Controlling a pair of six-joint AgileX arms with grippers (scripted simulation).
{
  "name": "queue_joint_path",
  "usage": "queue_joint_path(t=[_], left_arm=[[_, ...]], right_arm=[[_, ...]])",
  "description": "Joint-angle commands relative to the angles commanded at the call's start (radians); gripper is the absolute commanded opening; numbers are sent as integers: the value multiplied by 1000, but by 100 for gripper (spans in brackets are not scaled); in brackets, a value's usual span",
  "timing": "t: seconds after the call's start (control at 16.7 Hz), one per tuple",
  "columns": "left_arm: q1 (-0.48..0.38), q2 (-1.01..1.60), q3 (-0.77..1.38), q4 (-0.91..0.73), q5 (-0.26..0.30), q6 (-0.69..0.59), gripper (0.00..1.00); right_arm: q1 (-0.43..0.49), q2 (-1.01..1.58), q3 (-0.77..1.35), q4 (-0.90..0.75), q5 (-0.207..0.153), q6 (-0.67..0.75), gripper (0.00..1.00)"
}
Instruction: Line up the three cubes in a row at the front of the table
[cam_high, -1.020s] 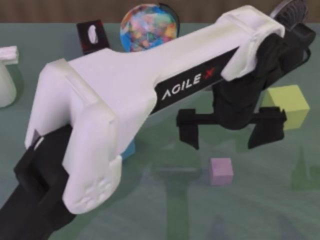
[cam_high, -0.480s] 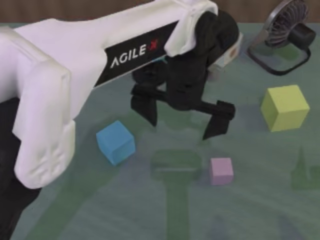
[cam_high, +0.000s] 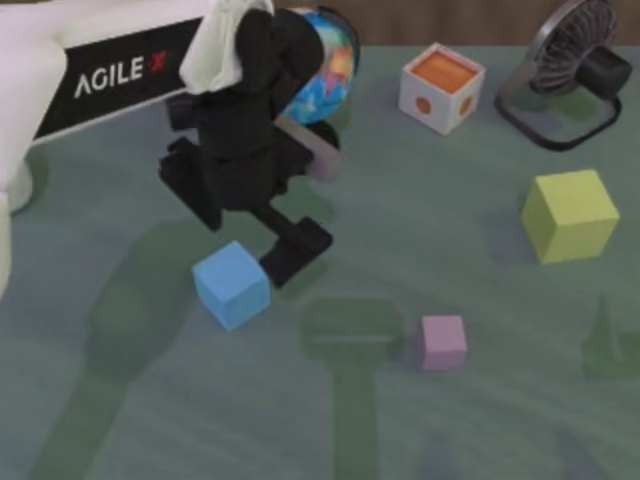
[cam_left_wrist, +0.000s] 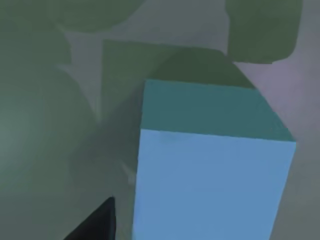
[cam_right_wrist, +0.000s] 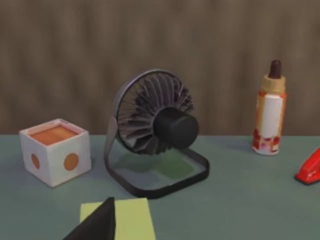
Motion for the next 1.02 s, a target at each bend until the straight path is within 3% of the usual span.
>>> queue_joint_path(t=[0.24,0.66,1.02], left_arm=[[57,-60,-81,43,1,133,100],[56,-54,-93,60,0,137,100],[60,26,-219,271,2,141,100]], right_arm=[[0,0,0,0,0,0,100],[0,0,0,0,0,0,100],[0,0,0,0,0,0,100]])
